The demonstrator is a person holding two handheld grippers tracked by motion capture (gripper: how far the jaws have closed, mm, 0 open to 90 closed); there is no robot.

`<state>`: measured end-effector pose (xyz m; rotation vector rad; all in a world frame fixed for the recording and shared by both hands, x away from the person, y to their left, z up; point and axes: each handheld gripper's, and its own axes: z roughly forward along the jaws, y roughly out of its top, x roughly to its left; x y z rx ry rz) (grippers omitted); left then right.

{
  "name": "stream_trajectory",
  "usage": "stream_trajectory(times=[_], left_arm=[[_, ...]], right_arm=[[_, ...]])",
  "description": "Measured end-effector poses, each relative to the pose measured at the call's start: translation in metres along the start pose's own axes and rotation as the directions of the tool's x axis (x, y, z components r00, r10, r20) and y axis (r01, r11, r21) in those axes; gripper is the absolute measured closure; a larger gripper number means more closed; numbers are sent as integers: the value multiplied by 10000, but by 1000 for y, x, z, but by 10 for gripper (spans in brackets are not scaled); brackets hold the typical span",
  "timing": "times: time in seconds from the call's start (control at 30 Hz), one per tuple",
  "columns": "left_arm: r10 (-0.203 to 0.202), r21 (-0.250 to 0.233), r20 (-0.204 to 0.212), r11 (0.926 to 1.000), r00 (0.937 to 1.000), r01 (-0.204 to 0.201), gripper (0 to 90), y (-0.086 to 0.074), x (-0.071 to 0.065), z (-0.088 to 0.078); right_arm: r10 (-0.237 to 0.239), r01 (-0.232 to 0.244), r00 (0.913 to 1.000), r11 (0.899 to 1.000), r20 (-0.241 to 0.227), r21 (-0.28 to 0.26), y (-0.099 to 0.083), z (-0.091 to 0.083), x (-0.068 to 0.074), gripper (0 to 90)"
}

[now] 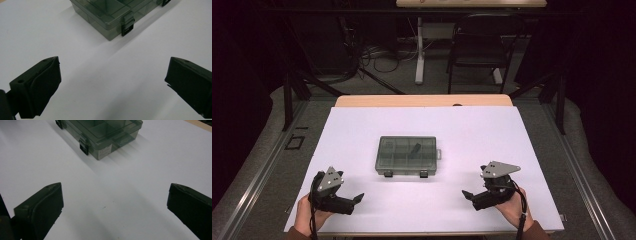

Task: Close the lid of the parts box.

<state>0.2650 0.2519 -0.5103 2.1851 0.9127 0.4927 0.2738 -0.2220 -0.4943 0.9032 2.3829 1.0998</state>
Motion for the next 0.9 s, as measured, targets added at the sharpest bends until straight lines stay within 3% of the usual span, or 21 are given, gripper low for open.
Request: stream_trajectory(times=[0.4, 0.5, 0.9], left_arm=[[-192, -541, -52, 9984, 9998, 189, 0, -15, -3, -3], [-73, -589, -164, 9982, 9998, 63, 0, -17, -5, -2], [-104, -748, -11, 9971, 9999, 102, 0, -18, -4, 2]], right_arm=[[527, -528, 9985, 9986, 144, 20, -25, -7, 1, 0], [593, -593, 9980, 9982, 218, -4, -31, -9, 2, 0], [874, -863, 9958, 9956, 287, -371, -40, -13, 1, 0]])
